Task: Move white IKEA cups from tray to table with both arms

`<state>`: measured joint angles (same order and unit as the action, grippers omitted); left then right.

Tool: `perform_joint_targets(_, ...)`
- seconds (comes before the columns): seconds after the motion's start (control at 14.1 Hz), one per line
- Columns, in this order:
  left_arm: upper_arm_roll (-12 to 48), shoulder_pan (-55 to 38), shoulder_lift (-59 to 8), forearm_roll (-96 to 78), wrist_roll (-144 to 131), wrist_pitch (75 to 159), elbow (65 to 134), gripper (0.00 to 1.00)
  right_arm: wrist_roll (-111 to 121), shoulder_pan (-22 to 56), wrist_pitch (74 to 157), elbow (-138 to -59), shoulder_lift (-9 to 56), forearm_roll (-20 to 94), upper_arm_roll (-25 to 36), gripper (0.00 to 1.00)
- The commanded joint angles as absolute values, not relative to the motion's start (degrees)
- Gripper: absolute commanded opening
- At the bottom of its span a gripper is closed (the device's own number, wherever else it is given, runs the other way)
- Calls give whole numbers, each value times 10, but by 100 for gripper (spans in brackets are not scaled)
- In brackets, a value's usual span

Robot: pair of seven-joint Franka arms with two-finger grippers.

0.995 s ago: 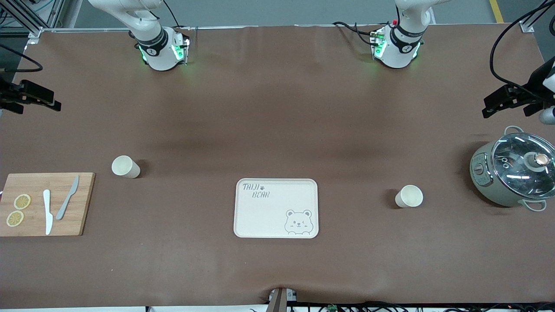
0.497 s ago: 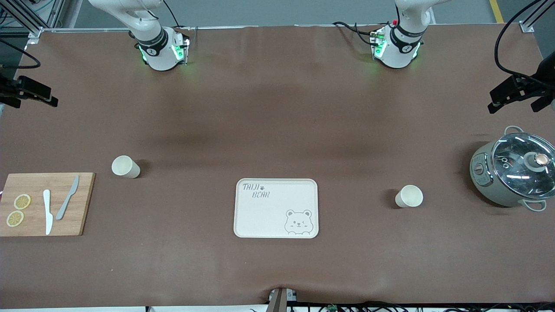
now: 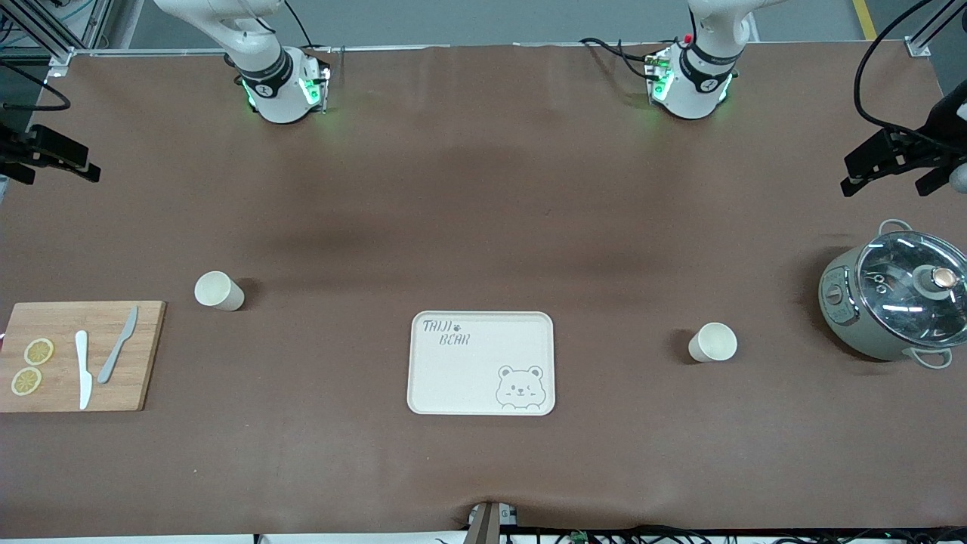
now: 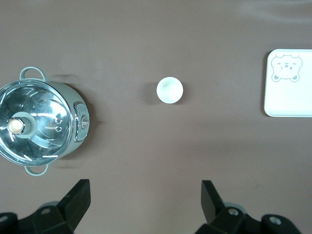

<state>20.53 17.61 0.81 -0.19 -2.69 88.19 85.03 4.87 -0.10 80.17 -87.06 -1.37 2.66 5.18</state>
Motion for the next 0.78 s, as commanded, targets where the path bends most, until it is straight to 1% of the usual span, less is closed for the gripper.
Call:
perform_joint_targets(0.0, 208, 178, 11, -4, -29, 884, 846, 100, 39, -2, 810, -897, -38, 11, 49, 100)
perform_joint_targets(0.21, 207, 178, 18, -4, -27, 882, 846, 100, 39, -4, 816, -907, -38, 9, 51, 100)
perform_joint_targets(0.36, 193, 158, 34, -5, -27, 873, 852, 100, 39, -4, 817, -908, -37, 9, 50, 100)
perform_joint_targets(0.5, 132, 93, 45, -5, -27, 852, 853, 100, 38, -4, 820, -910, -34, 9, 51, 100)
perform_joint_targets(0.71, 88, 43, 50, -5, -29, 834, 853, 100, 38, -4, 821, -910, -33, 9, 50, 100)
